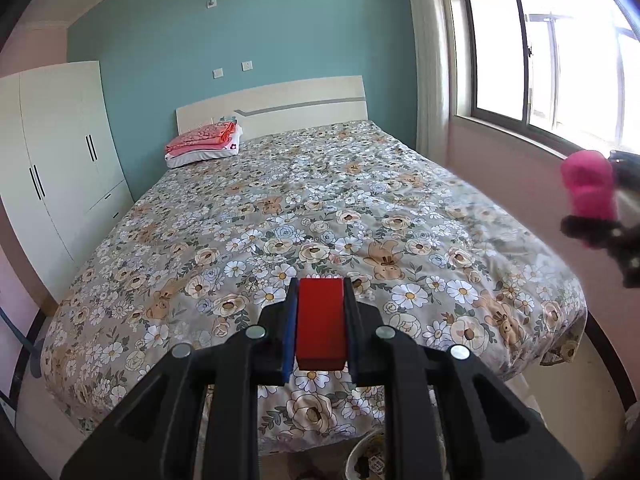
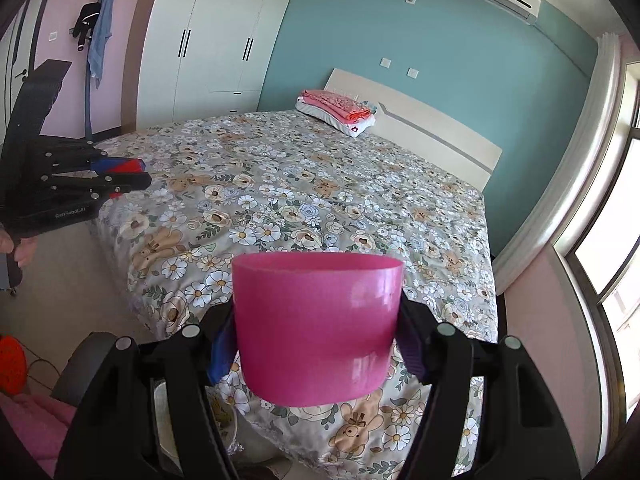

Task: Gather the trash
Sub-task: 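Carry the red block with left tool while right tool carries pink cup to bin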

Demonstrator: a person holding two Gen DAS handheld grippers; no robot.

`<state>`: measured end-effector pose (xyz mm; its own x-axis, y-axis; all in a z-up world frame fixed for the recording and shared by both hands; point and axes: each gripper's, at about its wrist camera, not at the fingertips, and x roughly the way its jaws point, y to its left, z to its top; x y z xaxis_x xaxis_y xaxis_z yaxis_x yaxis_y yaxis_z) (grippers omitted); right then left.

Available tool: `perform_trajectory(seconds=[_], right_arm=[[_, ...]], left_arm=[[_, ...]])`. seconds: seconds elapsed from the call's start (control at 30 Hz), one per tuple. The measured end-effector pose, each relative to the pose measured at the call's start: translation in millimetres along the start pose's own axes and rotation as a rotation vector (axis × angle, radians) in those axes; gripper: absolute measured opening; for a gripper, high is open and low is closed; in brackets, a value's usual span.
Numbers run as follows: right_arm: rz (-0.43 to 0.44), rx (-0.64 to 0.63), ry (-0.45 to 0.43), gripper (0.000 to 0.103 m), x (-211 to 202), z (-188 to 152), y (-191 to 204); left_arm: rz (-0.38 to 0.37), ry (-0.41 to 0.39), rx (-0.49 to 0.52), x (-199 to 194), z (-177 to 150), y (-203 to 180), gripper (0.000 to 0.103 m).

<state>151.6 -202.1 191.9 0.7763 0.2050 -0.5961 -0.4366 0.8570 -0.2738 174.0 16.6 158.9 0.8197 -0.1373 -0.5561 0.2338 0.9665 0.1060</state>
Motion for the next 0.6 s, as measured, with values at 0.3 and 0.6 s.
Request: perform_trajectory(seconds=[0.3,0.6], right_arm=[[0.047,0.077,0.039,0.066,20,-65,19],[0.065,0.087,0.046,0.066,34,-111,56]], left_arm=[[-0.038,0.048,-0.006,15,-54,-2,0.022],[-0.08,0.15,-0.065,54,-117,-6,0.022]])
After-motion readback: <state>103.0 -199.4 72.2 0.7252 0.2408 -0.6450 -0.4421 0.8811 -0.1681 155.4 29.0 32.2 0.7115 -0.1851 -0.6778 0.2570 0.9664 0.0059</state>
